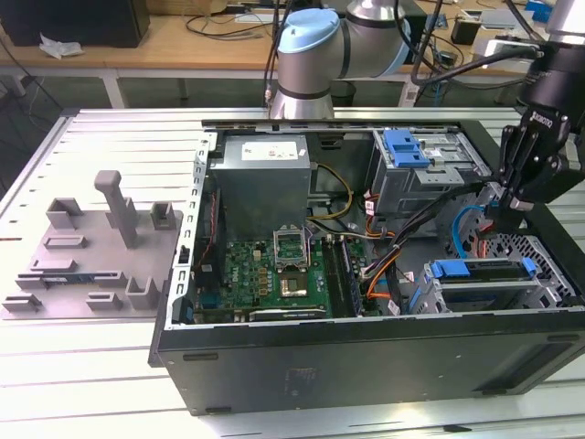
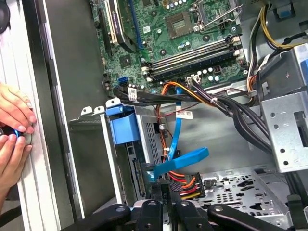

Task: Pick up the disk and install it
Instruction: 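Insert the first disk wire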

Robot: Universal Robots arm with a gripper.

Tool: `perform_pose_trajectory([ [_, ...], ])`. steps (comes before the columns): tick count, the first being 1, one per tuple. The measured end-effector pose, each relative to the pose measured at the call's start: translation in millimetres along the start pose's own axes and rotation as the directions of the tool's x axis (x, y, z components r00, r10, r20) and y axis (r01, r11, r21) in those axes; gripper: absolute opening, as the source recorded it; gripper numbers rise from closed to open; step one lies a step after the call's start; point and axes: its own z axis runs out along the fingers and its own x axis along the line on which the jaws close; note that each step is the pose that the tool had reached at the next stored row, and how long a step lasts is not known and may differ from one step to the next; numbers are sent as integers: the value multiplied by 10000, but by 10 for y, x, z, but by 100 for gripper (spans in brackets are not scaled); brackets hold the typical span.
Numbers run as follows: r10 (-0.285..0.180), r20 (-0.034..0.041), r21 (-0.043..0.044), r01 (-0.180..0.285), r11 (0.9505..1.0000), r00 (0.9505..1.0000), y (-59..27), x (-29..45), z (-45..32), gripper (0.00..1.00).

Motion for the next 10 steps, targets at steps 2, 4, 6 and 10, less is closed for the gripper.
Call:
perform_pose_trajectory([
  [2, 2, 72, 13, -2, 10000, 10000, 5, 30, 7, 17],
  [4, 3, 196, 32, -3, 10000, 9998, 7, 72, 18, 17],
  [6, 3, 321, 49, -5, 10000, 9995, 6, 106, 27, 17],
  [10, 2, 595, 80, -7, 10000, 9982, 7, 166, 41, 17],
])
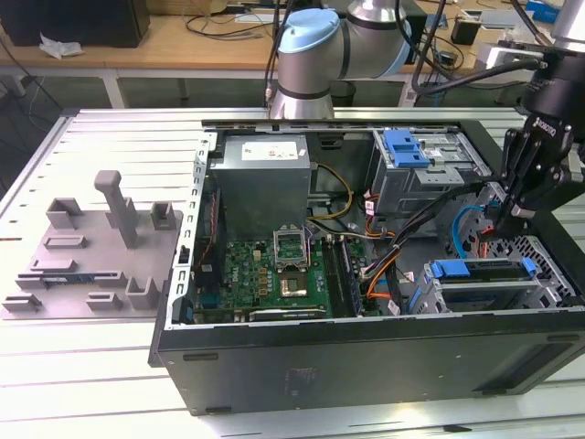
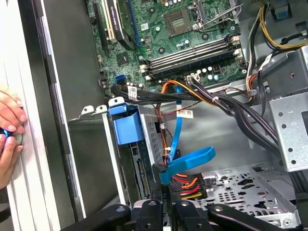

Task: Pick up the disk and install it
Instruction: 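Insert the first disk wire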

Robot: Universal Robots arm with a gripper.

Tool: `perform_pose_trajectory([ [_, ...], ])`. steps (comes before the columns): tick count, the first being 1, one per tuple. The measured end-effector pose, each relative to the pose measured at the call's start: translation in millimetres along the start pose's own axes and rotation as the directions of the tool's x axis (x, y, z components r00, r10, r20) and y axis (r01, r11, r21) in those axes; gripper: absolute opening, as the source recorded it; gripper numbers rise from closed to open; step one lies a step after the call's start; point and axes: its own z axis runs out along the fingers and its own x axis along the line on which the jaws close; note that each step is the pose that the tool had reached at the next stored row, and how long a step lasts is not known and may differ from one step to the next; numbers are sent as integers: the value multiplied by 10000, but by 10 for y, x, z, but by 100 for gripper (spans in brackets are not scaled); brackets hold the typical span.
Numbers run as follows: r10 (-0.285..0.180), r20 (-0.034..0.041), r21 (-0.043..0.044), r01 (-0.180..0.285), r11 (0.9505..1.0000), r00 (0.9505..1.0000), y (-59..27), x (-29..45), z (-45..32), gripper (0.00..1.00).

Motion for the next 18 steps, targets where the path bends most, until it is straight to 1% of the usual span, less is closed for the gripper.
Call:
perform_pose_trajectory([
  [2, -1, 123, 9, 1, 10000, 9999, 1, 26, 4, 17],
  [3, -2, 205, 17, 1, 10000, 9998, 2, 45, 7, 17],
  [4, -2, 323, 28, 1, 10000, 9995, 5, 72, 11, 17],
  [5, -4, 529, 47, 1, 10000, 9986, 13, 127, 21, 17],
  [6, -5, 630, 58, 1, 10000, 9980, 17, 153, 27, 17],
  [8, -6, 731, 71, 1, 10000, 9973, 22, 175, 31, 17],
  [10, -6, 894, 96, -3, 10000, 9960, 32, 203, 37, 17],
  [11, -5, 951, 109, -6, 9999, 9955, 35, 212, 39, 17],
  [18, -7, 1313, 179, -17, 9998, 9913, 49, 268, 49, 17],
])
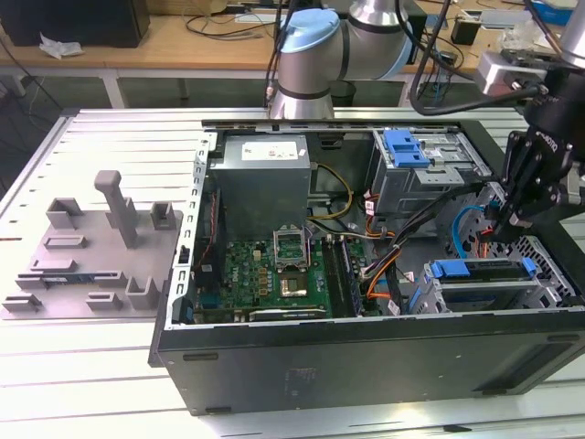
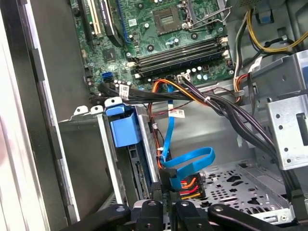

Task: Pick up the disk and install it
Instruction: 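Insert the first disk wire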

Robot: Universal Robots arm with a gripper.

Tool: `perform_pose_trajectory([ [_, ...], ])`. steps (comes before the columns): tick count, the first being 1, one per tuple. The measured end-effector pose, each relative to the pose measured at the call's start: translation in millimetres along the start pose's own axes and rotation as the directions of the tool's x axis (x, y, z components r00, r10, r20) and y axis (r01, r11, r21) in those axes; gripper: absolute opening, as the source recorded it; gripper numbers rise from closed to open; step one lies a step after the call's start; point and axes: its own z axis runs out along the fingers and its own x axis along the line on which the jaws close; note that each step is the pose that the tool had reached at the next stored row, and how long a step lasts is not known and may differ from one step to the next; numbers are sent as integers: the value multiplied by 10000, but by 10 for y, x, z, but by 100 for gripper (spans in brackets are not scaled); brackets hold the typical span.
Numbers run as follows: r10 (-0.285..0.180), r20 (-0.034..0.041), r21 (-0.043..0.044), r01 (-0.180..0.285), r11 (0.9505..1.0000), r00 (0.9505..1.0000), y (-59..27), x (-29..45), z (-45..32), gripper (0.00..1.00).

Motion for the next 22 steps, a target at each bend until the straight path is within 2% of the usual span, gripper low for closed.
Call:
perform_pose_trajectory([
  [7, -39, 313, 29, 38, 10000, 9995, 32, 63, 6, 17],
  [8, -44, 331, 26, 43, 10000, 9994, 32, 67, 6, 17],
  [17, -86, 337, 30, 85, 10000, 9994, 32, 68, 6, 17],
  [22, -601, 363, 146, 596, 9981, 9975, 30, 88, 8, 17],
])
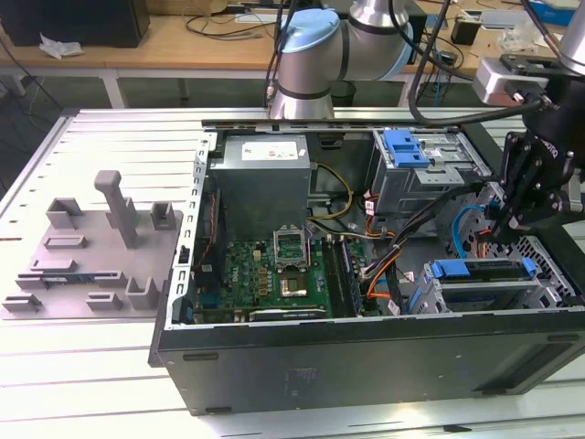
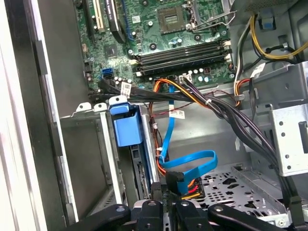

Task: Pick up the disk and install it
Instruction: 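Insert the first disk wire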

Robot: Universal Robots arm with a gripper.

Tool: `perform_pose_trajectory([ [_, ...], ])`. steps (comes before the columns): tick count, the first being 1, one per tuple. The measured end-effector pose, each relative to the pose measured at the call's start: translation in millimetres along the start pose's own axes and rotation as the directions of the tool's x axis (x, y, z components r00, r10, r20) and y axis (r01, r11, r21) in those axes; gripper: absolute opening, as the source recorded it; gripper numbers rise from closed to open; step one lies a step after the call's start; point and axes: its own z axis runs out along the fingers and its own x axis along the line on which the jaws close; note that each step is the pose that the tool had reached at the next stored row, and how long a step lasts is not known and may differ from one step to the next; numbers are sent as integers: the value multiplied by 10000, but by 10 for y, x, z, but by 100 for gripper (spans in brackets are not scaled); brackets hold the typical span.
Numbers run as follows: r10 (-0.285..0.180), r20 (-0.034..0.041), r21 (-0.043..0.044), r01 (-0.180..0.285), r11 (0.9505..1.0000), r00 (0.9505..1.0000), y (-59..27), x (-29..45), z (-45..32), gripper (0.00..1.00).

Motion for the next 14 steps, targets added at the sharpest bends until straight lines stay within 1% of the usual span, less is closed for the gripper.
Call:
perform_pose_trajectory([
  [1, -29, 17, 11, 29, 10000, 10000, 2, 7, 1, 17],
  [3, -48, 91, 26, 48, 10000, 9999, 5, 30, 2, 17],
  [5, -50, 218, 28, 50, 10000, 9998, 8, 65, 5, 17],
  [7, -51, 380, 24, 50, 10000, 9993, 10, 108, 8, 17],
  [9, -66, 520, 19, 65, 10000, 9986, 9, 138, 10, 17],
  [13, -180, 644, 26, 179, 9998, 9978, 12, 167, 12, 17],
  [14, -223, 661, 30, 221, 9998, 9976, 12, 171, 12, 17],
])
